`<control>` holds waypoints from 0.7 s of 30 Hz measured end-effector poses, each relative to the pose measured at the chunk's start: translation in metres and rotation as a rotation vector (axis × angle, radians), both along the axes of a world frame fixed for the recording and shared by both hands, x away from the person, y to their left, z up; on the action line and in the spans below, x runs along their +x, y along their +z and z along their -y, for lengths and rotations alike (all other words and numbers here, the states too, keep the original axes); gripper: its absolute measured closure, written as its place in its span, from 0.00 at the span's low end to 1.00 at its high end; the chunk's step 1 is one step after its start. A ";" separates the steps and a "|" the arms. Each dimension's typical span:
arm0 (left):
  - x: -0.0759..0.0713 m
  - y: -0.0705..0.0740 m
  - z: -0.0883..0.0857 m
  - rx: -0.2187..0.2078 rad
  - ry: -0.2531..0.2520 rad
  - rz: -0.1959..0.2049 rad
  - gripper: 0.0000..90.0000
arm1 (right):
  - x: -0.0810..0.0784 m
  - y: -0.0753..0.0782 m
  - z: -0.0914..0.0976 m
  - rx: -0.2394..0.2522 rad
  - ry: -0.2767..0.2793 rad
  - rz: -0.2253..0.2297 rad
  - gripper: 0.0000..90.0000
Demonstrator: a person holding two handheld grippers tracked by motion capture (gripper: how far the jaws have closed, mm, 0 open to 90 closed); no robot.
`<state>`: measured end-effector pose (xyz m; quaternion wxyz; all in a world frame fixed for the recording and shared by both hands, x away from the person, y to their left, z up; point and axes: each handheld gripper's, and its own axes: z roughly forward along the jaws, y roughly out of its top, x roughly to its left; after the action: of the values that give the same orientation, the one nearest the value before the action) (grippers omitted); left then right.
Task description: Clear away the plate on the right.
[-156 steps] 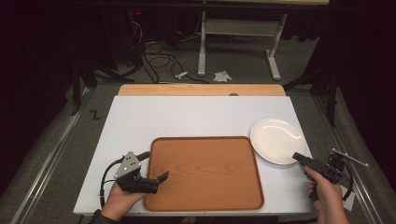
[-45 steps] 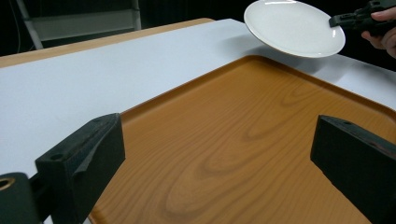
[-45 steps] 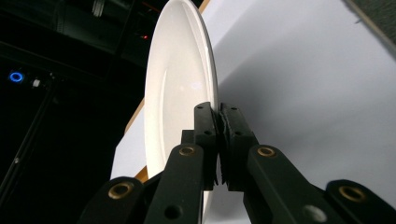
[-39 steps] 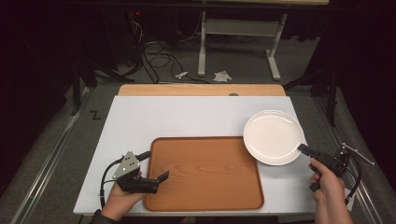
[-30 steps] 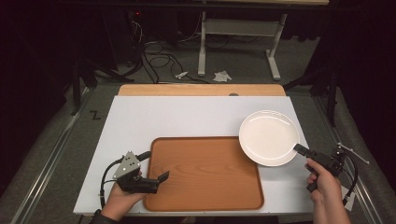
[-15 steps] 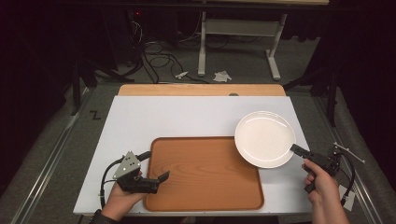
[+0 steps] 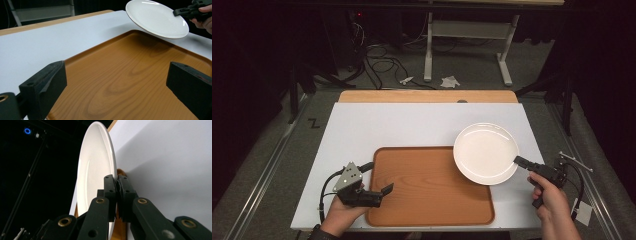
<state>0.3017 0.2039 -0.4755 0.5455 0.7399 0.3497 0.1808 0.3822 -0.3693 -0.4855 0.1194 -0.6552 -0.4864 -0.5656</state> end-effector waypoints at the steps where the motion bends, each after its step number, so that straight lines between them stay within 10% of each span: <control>1: 0.000 0.000 0.000 -0.002 0.000 0.000 0.04 | 0.000 0.000 -0.002 0.000 0.007 -0.003 0.99; 21: -0.001 0.001 -0.001 -0.007 0.002 0.005 0.04 | 0.001 -0.005 -0.039 -0.047 0.166 -0.035 0.99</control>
<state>0.3011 0.2050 -0.4745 0.5487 0.7372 0.3498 0.1819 0.3835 -0.3302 -0.4905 0.1591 -0.6251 -0.5501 -0.5304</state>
